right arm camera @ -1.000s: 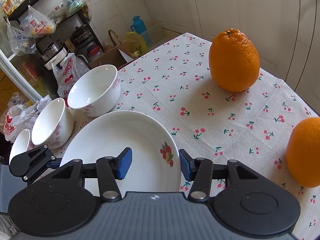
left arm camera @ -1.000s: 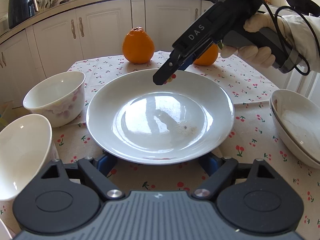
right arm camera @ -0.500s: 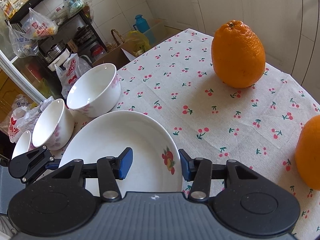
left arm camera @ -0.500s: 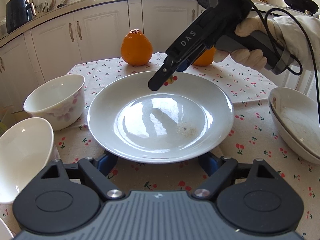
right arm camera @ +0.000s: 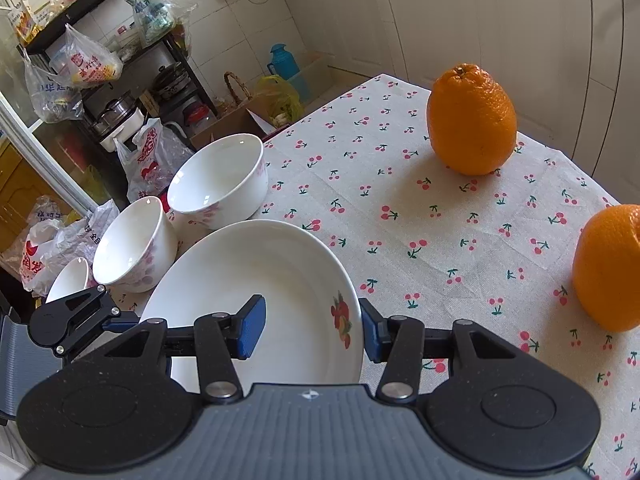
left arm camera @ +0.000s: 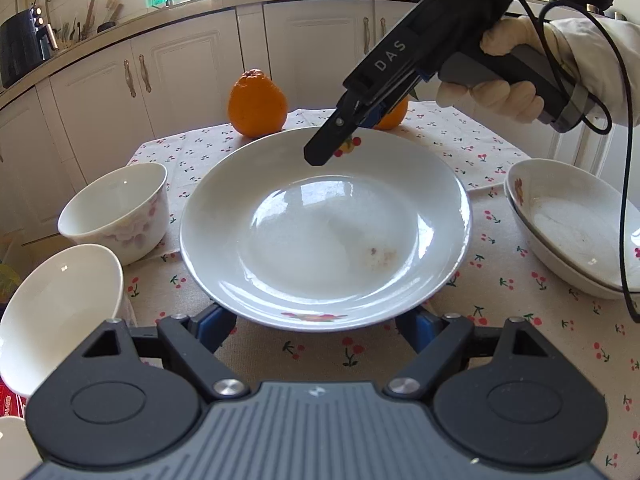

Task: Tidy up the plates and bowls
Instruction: 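Lift the held plate and carry it toward the plate stack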

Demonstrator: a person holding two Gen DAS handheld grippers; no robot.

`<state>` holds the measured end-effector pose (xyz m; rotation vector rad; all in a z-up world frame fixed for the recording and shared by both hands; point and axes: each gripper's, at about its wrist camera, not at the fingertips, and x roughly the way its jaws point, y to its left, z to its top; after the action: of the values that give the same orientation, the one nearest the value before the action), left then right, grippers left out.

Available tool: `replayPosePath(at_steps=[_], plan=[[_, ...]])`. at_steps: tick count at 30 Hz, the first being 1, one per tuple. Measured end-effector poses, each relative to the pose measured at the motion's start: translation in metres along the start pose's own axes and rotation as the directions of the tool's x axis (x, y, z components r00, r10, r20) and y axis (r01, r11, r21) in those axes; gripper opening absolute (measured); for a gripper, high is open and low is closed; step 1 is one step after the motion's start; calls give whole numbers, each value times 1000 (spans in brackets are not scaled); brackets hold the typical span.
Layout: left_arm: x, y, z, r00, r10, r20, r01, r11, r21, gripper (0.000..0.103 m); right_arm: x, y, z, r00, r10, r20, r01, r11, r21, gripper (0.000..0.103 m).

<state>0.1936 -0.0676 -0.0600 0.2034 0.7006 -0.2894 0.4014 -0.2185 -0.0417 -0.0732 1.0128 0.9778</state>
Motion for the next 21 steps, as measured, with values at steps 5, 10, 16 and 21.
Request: replayPosePath(at_steps=[5,10,16,21], plan=[[-12,-7,2,1000,-17,2,17,1000,24,86,-16,6,-10,1000,-4,23,4,1000,12,55],[-22,-15,4,999,-41,7,41,998,47,86,-34,11,-23,999,-21,47,20,999,31,55],[-33,-28,6,997,-81,9,80,993,84,86,-57,15,-44,996,-49,72,45,997,60,55],[-40,-40,7,993,-118,11,116,986,119,86,-78,19,-65,992,-81,94,72,993,94,55]])
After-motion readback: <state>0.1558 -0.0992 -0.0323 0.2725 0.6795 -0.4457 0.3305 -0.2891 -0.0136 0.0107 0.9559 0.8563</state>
